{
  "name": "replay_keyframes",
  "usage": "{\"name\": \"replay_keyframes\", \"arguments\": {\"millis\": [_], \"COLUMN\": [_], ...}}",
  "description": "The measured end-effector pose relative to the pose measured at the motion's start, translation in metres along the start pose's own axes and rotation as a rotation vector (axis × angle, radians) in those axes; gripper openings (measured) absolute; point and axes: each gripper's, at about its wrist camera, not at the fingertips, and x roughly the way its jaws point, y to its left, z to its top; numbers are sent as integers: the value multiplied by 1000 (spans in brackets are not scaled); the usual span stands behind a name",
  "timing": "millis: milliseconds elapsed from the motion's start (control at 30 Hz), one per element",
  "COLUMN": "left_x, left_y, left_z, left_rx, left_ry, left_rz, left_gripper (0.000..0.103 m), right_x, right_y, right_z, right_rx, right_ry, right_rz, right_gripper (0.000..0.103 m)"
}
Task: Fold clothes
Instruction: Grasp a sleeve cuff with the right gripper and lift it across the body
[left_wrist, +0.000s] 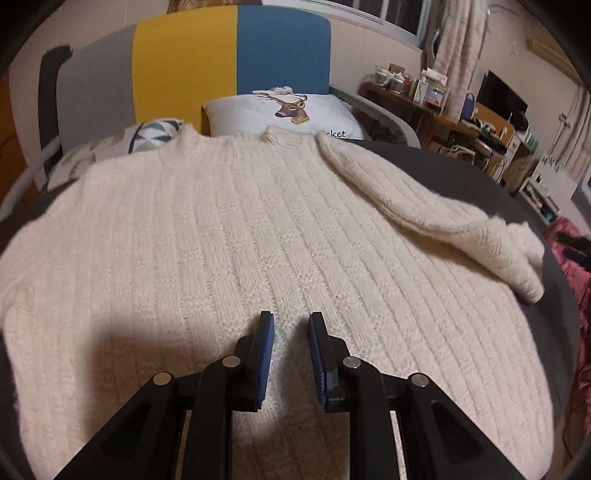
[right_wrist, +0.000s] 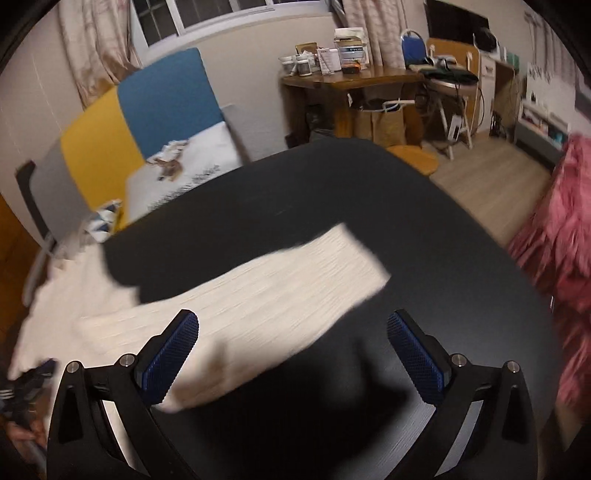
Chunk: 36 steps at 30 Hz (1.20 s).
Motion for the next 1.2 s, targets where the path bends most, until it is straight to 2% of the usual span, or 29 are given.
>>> {"name": "replay_keyframes", "arguments": {"millis": [167,300,500,567,600,633,700,1000,1133,1200], "left_x": [1,5,6,6,6,5,6,6,7,7], "left_y": [5,8,11,11,11,12,12,11,11,11], "left_z": [-1,3,3,3,3,4,4,3,3,4], "left_rx": [-18,-21,-33,-33,-33,-33,-31,-28,-23,-19], "left_ry": [1,1,0,0,0,0,-1,-2,-1,0], "left_rz": [-28,-38,-54,-53,-52,-52,-48,-45,-44,-40], "left_gripper": [19,20,20,20,20,20,20,20,21,21], "right_x": [46,74,69,67,66,65,59,32,-5,-8], "right_y": [2,8,4,8,10,13,18,19,7,-6], "right_z": [20,7,-3,-1,0,1,3,29,63,76], "right_rx": [-105,-190,-170,-183,-189,-199,-211,-201,-202,-179], "right_ry": [62,180,155,154,153,149,138,69,-40,-46], "right_rz": [-78,-146,-111,-102,-97,-87,-82,-183,-274,-329], "right_gripper": [103,103,101,90,72,41,10,8,8,8]}}
